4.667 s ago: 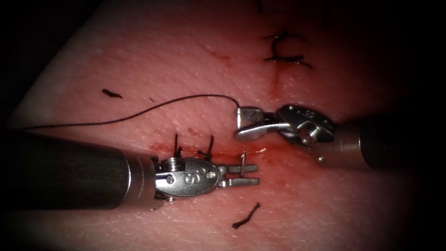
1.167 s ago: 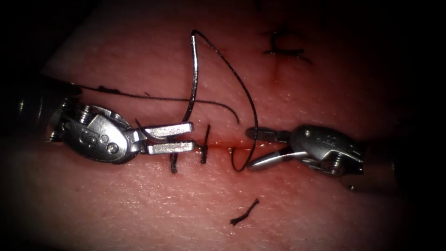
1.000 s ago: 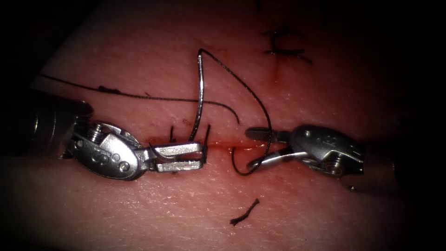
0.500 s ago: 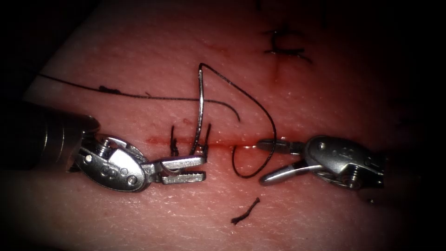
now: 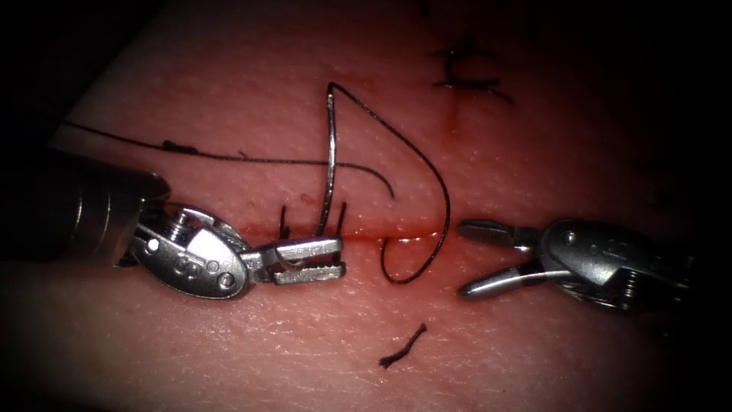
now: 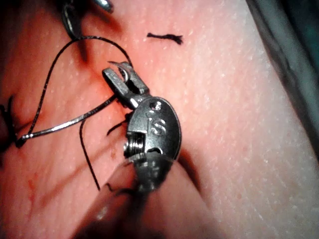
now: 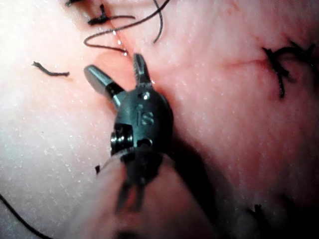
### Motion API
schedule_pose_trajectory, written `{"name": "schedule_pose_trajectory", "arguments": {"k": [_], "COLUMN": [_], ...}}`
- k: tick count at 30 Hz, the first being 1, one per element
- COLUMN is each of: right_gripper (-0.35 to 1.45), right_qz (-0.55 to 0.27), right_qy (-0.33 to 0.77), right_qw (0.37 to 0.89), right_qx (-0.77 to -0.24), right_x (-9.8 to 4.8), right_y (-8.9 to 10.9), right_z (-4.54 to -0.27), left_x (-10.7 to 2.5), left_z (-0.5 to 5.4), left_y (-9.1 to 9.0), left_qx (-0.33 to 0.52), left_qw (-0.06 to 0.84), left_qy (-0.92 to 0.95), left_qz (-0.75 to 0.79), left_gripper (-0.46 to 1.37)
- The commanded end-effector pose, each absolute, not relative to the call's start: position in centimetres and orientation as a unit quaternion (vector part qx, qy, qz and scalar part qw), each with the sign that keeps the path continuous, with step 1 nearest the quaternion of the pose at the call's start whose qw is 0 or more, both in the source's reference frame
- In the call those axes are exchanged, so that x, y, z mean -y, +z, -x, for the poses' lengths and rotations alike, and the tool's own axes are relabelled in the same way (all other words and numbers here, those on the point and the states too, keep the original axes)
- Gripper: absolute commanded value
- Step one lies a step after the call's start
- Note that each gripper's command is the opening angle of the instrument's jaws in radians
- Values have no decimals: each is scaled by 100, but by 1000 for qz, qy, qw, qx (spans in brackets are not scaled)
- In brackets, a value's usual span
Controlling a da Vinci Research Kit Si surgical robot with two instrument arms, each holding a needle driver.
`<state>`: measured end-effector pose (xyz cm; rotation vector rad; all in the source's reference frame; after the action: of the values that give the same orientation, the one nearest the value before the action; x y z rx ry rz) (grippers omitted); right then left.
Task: Wound Closure
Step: Pass the needle from the left to the right gripper
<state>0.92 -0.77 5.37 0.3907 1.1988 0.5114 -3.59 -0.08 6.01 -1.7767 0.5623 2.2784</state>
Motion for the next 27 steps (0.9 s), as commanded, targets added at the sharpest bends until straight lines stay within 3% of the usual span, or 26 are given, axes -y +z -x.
{"name": "schedule_pose_trajectory", "arguments": {"k": [1, 9, 11, 12, 14, 17, 19, 21, 27], "right_gripper": [109, 104, 84, 44, 25, 33, 24, 47, 61], "right_qz": [-182, -199, -217, -235, -244, -261, -268, -270, -270], "right_qy": [244, 268, 299, 329, 340, 364, 375, 386, 395], "right_qw": [775, 761, 746, 733, 728, 717, 713, 709, 706], "right_qx": [-554, -556, -554, -548, -544, -534, -529, -525, -522], "right_x": [75, 70, 69, 68, 66, 60, 55, 48, 44], "right_y": [529, 498, 494, 490, 488, 485, 485, 489, 502], "right_z": [-92, -101, -101, -101, -101, -103, -105, -107, -107], "left_x": [6, -8, -9, -8, -7, -5, -3, -2, -2], "left_z": [361, 371, 375, 379, 381, 384, 385, 386, 385], "left_y": [602, 602, 603, 603, 603, 601, 598, 596, 595], "left_qx": [-188, -198, -201, -208, -211, -217, -223, -230, -230], "left_qw": [95, 87, 83, 77, 75, 68, 61, 53, 53], "left_qy": [772, 775, 776, 777, 778, 778, 779, 780, 780], "left_qz": [600, 594, 592, 588, 587, 585, 583, 580, 580], "left_gripper": [-35, -35, -35, -35, -35, -35, -35, -35, -35]}}
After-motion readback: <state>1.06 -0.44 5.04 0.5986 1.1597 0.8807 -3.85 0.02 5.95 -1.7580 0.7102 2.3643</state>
